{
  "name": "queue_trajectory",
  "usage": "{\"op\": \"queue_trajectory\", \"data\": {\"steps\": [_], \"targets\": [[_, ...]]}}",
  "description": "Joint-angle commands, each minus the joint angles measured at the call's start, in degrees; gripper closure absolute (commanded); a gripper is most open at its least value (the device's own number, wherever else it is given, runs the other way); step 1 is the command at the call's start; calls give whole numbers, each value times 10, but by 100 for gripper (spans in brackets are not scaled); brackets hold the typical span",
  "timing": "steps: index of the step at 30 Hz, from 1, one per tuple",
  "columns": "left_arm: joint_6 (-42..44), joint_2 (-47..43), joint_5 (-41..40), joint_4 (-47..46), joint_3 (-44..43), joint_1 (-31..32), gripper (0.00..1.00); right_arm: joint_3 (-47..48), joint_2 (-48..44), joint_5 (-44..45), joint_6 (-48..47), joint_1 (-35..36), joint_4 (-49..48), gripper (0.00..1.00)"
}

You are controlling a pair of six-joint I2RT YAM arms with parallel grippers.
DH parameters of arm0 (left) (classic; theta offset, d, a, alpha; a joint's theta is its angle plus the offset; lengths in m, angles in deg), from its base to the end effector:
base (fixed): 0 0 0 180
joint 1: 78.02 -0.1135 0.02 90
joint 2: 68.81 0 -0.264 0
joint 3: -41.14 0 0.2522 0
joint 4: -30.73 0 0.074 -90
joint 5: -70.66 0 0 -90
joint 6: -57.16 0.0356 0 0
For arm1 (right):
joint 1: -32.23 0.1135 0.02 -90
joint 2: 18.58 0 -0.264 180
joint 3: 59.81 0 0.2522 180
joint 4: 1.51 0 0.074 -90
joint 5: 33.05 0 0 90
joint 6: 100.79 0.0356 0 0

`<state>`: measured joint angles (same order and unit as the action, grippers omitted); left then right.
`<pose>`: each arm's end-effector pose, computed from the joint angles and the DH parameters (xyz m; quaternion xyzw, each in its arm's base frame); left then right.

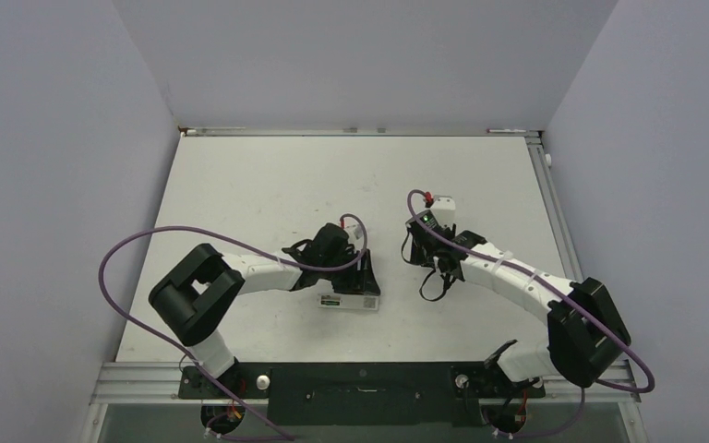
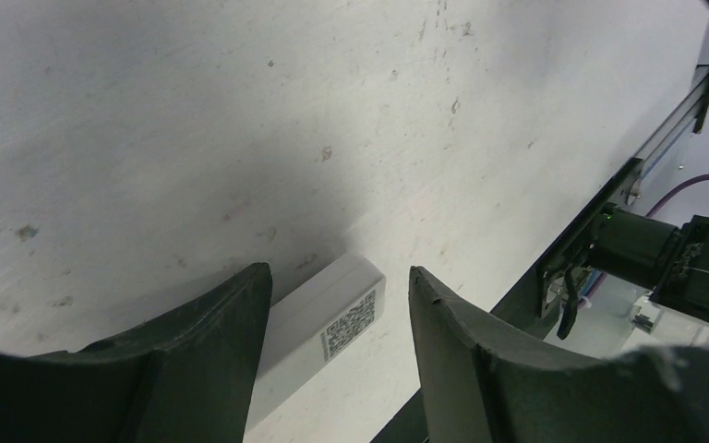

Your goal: Load the batteries into the remote control

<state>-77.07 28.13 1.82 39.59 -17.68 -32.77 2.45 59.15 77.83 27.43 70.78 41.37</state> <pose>0.2186 -0.2388 0.1415 0.0755 0.9139 -0.3750 0.1358 0.2138 0.1541 0.2129 0.0467 0.9463 0.0299 0.3185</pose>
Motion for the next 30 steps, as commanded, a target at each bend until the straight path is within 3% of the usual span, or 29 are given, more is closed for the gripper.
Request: {"op": "queue_trajectory", "data": {"steps": [1, 19, 30], "targets": [[28, -40, -39, 71, -21, 1, 45, 3, 22, -39, -40, -41, -46, 57], [35, -229, -171, 178, 15, 0, 38, 42, 135, -119, -116, -99, -87, 57], [33, -325, -159, 211, 49, 0, 36, 65, 172, -120, -130, -103, -93, 58]]}}
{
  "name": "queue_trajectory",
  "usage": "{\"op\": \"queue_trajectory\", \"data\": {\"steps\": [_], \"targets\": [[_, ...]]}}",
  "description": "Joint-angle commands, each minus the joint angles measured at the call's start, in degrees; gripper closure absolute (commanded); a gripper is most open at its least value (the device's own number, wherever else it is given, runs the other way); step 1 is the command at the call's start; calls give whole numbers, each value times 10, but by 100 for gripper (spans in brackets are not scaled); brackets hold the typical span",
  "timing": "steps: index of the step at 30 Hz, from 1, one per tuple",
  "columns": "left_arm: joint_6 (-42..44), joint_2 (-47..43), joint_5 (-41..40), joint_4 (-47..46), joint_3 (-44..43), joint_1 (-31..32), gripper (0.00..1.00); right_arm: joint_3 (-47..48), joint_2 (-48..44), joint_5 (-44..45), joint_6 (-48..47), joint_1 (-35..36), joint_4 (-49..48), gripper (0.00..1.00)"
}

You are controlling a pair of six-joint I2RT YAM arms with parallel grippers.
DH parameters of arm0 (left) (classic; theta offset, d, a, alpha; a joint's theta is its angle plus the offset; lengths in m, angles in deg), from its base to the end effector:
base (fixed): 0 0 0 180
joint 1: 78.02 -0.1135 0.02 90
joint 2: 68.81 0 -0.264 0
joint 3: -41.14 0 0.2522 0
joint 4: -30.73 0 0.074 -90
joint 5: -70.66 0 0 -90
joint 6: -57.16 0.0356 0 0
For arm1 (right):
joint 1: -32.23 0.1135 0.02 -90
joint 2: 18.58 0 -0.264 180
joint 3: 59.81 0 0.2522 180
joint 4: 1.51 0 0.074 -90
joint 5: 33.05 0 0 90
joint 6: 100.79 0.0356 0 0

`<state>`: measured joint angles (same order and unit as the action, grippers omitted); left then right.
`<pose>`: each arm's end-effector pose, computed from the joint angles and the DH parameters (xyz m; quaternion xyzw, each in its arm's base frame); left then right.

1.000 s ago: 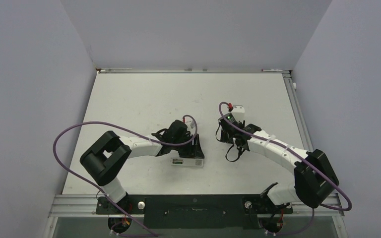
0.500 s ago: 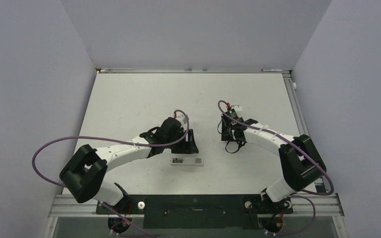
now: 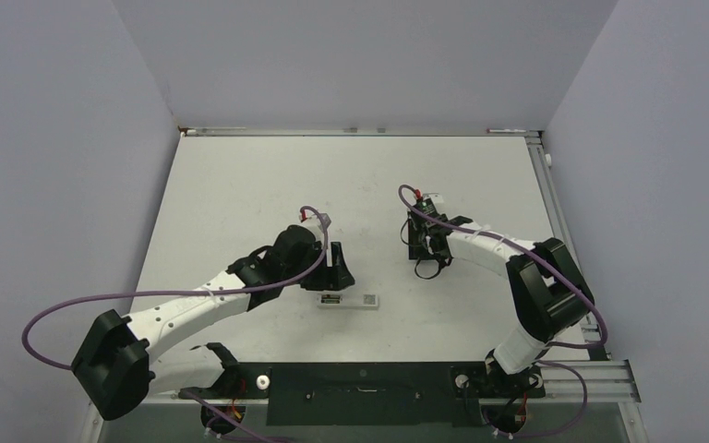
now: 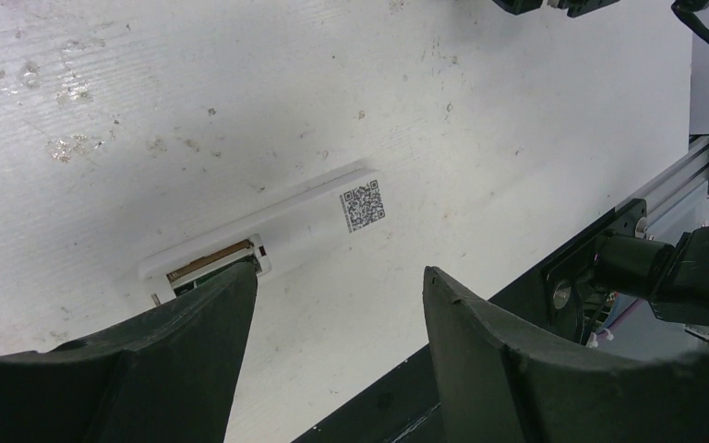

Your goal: Load the batteries into the remote control

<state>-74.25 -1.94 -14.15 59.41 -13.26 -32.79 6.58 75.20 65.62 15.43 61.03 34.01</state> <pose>0.1702 -0.1762 0.2298 0.0490 0.9084 -0.3134 0.2722 0.2752 0.1452 0.1637 -0.0041 0.9696 0.0427 0.2411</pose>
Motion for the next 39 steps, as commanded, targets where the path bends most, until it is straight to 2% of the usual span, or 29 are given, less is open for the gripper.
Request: {"op": "queue_trajectory", "data": {"steps": [1, 9, 35, 39], "targets": [[4, -27, -2, 15, 8, 0, 36, 24, 16, 1, -11, -6, -21, 58], [5, -25, 1, 12, 21, -1, 36, 17, 32, -8, -16, -7, -28, 62], [4, -18, 8, 9, 21, -1, 36, 0, 33, -21, -8, 20, -27, 91], [5, -18, 7, 9, 20, -1, 36, -1, 27, -22, -5, 26, -25, 91]]}}
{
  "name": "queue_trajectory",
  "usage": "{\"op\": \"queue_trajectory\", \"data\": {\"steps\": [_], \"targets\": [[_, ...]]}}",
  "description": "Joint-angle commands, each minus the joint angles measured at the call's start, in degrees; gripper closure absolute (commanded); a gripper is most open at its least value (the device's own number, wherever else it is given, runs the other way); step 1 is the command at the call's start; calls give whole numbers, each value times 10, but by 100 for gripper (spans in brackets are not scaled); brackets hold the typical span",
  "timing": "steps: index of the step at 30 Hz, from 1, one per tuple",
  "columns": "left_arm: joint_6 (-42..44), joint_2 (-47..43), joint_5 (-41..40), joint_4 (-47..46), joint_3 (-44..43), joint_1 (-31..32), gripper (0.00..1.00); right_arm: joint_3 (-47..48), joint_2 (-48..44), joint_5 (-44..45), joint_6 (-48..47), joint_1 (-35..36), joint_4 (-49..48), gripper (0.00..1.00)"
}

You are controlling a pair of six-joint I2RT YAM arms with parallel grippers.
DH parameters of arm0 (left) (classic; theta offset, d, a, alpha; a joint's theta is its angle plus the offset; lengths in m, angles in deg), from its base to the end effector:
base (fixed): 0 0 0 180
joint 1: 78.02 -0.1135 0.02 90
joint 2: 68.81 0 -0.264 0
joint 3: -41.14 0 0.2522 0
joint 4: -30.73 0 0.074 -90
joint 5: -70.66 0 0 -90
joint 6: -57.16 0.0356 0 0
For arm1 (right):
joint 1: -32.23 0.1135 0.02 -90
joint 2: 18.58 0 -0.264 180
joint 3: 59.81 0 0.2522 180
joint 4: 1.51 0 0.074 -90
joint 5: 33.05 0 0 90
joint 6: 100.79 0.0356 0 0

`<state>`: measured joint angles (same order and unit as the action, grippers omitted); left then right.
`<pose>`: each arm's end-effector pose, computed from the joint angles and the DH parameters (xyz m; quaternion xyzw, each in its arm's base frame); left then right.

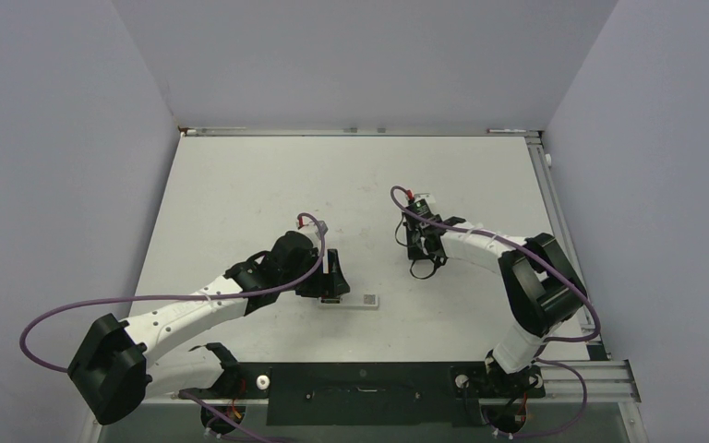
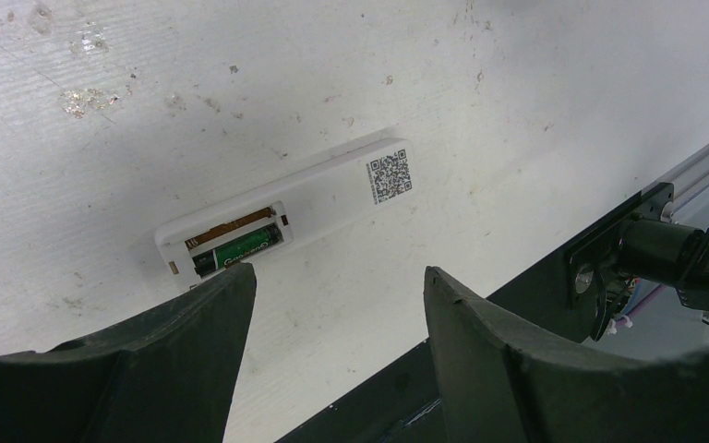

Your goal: Load the batteries into the remote control

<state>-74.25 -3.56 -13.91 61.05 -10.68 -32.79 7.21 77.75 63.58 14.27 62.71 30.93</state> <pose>0.1623 -0.1684 0.2190 0.0492 0.9175 -0.3008 0.2555 0.2785 0.1592 0.1561 -0.0317 0.9677 0.0639 0.2417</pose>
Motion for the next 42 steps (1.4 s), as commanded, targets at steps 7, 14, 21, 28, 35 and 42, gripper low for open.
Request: {"op": "queue_trajectory", "data": {"steps": [7, 14, 21, 28, 35, 42], "targets": [[6, -5, 3, -2, -4, -5, 36, -7, -28, -2, 9, 29, 21, 91], [-6, -34, -12, 8, 13, -22, 34, -5, -62, -2, 0, 61, 42, 92], [-23, -72, -10, 16, 38, -59, 34, -3, -95, -41, -29, 96, 48, 92], [-28, -127, 19, 24, 65, -119, 33, -7, -110, -97, -88, 135, 38, 92], [-32, -165, 23, 37, 84, -154, 33, 6, -114, -138, -146, 174, 39, 92], [-52, -174, 27, 31, 108, -168, 33, 44, -104, -168, -238, 228, 65, 91]]}}
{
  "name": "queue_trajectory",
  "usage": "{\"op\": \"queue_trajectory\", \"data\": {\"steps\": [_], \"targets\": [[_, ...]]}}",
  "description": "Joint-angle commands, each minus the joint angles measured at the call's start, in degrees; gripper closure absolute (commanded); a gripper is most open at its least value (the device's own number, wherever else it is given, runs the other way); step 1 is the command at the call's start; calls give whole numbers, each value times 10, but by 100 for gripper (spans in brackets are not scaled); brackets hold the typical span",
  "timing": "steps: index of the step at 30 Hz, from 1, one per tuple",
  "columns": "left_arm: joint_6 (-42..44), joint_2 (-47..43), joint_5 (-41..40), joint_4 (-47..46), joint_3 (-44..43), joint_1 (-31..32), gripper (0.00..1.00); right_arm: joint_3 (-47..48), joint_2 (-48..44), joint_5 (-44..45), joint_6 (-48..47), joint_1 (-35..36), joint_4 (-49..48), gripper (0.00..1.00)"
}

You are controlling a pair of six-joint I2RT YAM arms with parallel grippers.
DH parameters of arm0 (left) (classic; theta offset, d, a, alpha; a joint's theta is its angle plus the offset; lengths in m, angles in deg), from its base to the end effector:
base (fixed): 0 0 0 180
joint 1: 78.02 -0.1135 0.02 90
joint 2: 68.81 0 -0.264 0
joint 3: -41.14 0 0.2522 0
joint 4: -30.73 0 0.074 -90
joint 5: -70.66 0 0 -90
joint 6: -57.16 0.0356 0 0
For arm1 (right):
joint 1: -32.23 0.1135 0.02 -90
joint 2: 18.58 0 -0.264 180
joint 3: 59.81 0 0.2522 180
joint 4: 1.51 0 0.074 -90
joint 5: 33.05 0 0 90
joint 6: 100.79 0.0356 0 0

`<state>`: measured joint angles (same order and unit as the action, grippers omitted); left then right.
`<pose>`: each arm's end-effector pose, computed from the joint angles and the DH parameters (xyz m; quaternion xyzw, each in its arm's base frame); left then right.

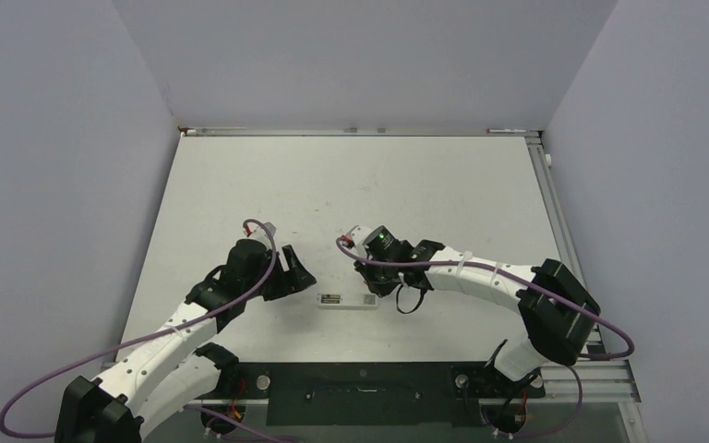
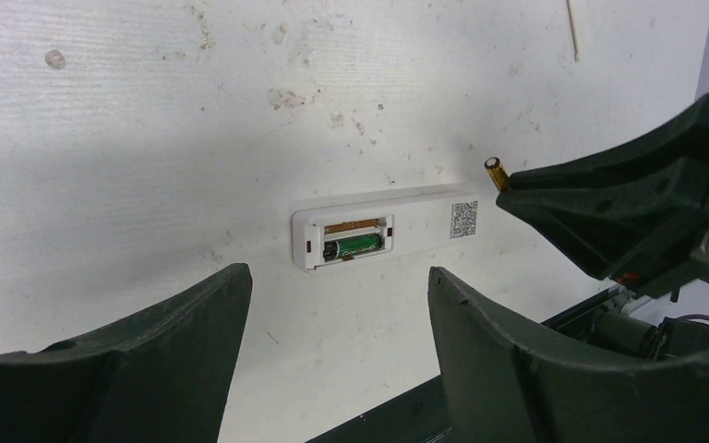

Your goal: Load the batteries into the remote control

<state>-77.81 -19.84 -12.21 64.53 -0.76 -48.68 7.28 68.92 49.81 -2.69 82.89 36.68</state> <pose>0.1544 -0.0919 0.2101 -0.0978 0.9028 -0.2957 0.2965 0.1879 0.2362 0.1960 -0.3644 0.8892 0.1847 0.2059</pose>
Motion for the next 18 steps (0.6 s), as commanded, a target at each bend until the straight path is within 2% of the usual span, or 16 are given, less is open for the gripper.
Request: {"op": "queue_trajectory", "data": {"steps": [1, 9, 18], "targets": [[-18, -13, 11, -5, 13, -11, 33, 50, -12, -32, -75, 31, 12, 91], [-32, -37, 7, -3, 29, -22, 33, 106, 42, -54, -142, 64, 57, 91], [-66, -66, -40, 31, 41, -30, 30, 153, 92, -69, -196, 87, 83, 91]]}}
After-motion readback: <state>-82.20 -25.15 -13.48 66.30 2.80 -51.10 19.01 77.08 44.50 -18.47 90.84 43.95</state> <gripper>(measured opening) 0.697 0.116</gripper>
